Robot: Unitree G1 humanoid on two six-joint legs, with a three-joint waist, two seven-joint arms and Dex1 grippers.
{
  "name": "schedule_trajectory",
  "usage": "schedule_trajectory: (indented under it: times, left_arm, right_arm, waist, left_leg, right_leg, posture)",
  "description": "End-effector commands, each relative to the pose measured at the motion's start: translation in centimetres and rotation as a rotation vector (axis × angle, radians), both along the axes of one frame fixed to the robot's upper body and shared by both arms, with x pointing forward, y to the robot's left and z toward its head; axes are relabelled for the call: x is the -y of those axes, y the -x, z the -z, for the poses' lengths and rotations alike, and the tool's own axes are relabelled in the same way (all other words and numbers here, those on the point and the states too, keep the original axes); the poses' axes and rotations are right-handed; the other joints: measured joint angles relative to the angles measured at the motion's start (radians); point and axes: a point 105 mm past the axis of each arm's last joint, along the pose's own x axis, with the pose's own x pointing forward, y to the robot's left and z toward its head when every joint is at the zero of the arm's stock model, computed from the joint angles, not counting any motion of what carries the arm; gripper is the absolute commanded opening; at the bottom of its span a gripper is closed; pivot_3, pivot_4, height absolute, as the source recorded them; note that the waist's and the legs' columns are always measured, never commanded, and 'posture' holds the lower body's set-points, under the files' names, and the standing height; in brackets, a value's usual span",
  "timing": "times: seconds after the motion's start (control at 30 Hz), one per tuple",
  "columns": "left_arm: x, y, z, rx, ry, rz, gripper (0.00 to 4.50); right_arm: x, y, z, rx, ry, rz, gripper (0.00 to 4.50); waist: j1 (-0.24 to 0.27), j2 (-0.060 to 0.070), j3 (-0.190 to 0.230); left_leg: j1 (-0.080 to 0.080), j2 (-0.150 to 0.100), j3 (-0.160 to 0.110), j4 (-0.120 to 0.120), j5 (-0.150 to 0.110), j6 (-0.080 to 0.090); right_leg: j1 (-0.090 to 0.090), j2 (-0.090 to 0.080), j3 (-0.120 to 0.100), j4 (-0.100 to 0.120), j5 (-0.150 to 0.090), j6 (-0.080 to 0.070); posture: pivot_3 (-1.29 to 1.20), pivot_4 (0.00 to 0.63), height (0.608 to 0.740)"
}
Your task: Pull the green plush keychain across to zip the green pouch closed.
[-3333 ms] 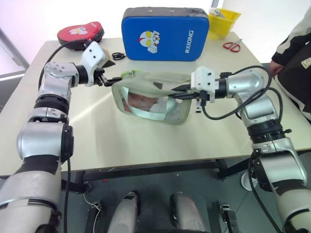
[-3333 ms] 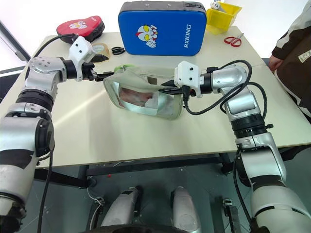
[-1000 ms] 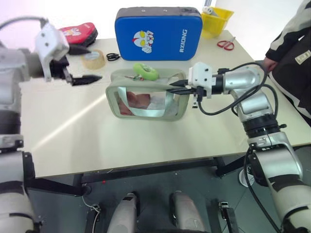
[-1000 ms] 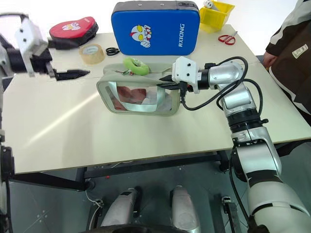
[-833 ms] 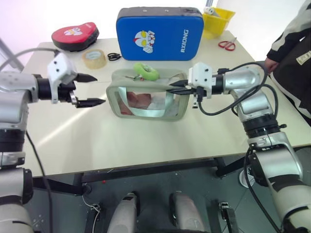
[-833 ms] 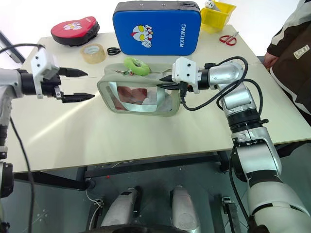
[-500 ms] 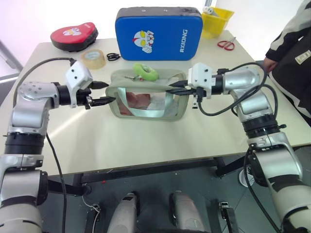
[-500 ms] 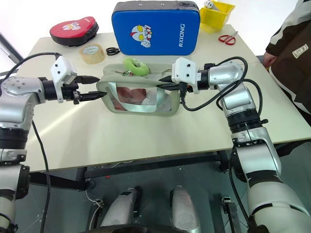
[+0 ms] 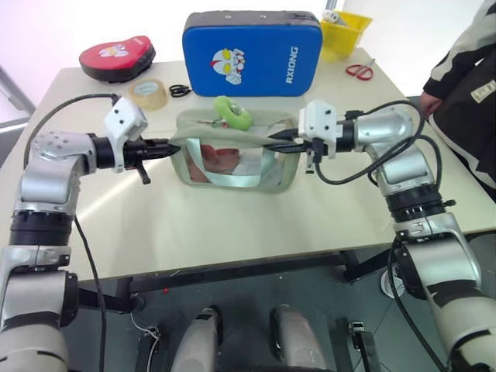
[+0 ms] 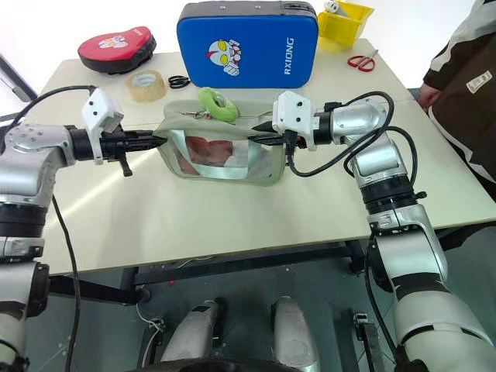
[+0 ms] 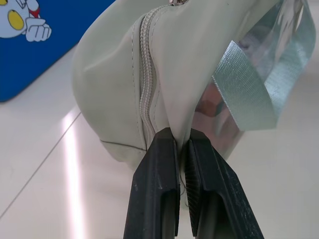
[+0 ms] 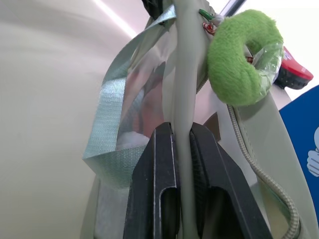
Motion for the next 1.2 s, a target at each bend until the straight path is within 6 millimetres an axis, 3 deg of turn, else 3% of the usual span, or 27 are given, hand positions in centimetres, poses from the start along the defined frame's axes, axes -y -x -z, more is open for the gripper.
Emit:
schedule_trajectory:
  times: [0.03, 0.17, 0.2, 0.33, 0.7, 0.93, 1.07, 1.2]
  left_arm:
    - [-0.1, 1.1, -2.2, 0.060, 0.017, 0.008, 0.00]
    - [-0.5, 2.2, -2.1, 0.053, 0.018, -0.011, 0.00]
    - [-0.5, 2.5, -2.0, 0.051, 0.012, -0.011, 0.00]
    - [-0.9, 3.3, -1.4, 0.030, 0.010, -0.034, 0.00]
    - [-0.9, 3.4, -1.0, 0.041, 0.001, -0.051, 0.00]
    - [-0.7, 3.4, -1.0, 0.043, -0.013, -0.037, 0.00]
    - [-0.6, 3.3, -1.1, 0.046, -0.014, -0.031, 0.00]
    - [-0.5, 3.2, -1.0, 0.047, -0.019, -0.024, 0.00]
  right_arm:
    - [-0.3, 0.8, -2.8, 0.059, -0.050, -0.031, 2.04]
    - [-0.6, 1.2, -5.1, 0.061, -0.086, -0.042, 4.14]
    - [-0.8, 1.4, -5.8, 0.055, -0.107, -0.048, 4.47]
    - [-2.5, 1.2, -8.4, 0.074, -0.193, -0.054, 4.47]
    - [-6.6, -1.2, -5.4, 0.038, -0.173, -0.063, 4.47]
    - [-6.3, -2.4, -3.8, -0.049, -0.122, -0.019, 4.47]
    - [-6.0, -2.8, -3.2, -0.063, -0.096, 0.001, 3.20]
    - [-5.8, -2.9, -2.8, -0.067, -0.078, 0.009, 1.04]
  waist:
    - [0.001, 0.000, 0.000]
    - [-0.001, 0.000, 0.000]
    - [-0.001, 0.000, 0.000]
    - [-0.002, 0.000, 0.000]
    - [0.002, 0.000, 0.000]
    - [0.001, 0.000, 0.000]
    - [0.001, 0.000, 0.000]
    - [0.001, 0.000, 0.000]
  left_leg:
    - [0.000, 0.000, 0.000, 0.000, 0.000, 0.000]
    - [0.000, 0.000, 0.000, 0.000, 0.000, 0.000]
    - [0.000, 0.000, 0.000, 0.000, 0.000, 0.000]
    - [0.000, 0.000, 0.001, -0.001, 0.000, 0.000]
    - [0.000, 0.000, 0.001, -0.001, 0.000, 0.000]
    - [0.000, 0.000, 0.001, -0.001, 0.000, 0.000]
    - [0.000, 0.000, 0.001, -0.001, 0.000, 0.000]
    - [0.000, 0.000, 0.001, -0.001, 0.000, 0.000]
  right_leg:
    - [0.000, 0.000, 0.000, 0.000, 0.000, 0.000]
    - [0.000, 0.000, 0.000, 0.000, 0.000, 0.000]
    - [0.000, 0.000, 0.001, 0.000, 0.000, 0.000]
    - [-0.001, 0.000, 0.002, 0.000, 0.000, 0.000]
    - [-0.001, 0.000, 0.002, 0.000, 0.000, 0.000]
    - [-0.001, 0.000, 0.002, 0.000, 0.000, 0.000]
    - [-0.001, 0.000, 0.002, 0.000, 0.000, 0.000]
    - [-0.001, 0.000, 0.002, 0.000, 0.000, 0.000]
  posture:
    - [0.00, 0.150, 0.740]
    - [0.00, 0.150, 0.740]
    - [0.00, 0.150, 0.740]
    - [0.00, 0.150, 0.740]
    - [0.00, 0.150, 0.740]
    - [0.00, 0.150, 0.740]
    - [0.00, 0.150, 0.740]
    - [0.00, 0.150, 0.740]
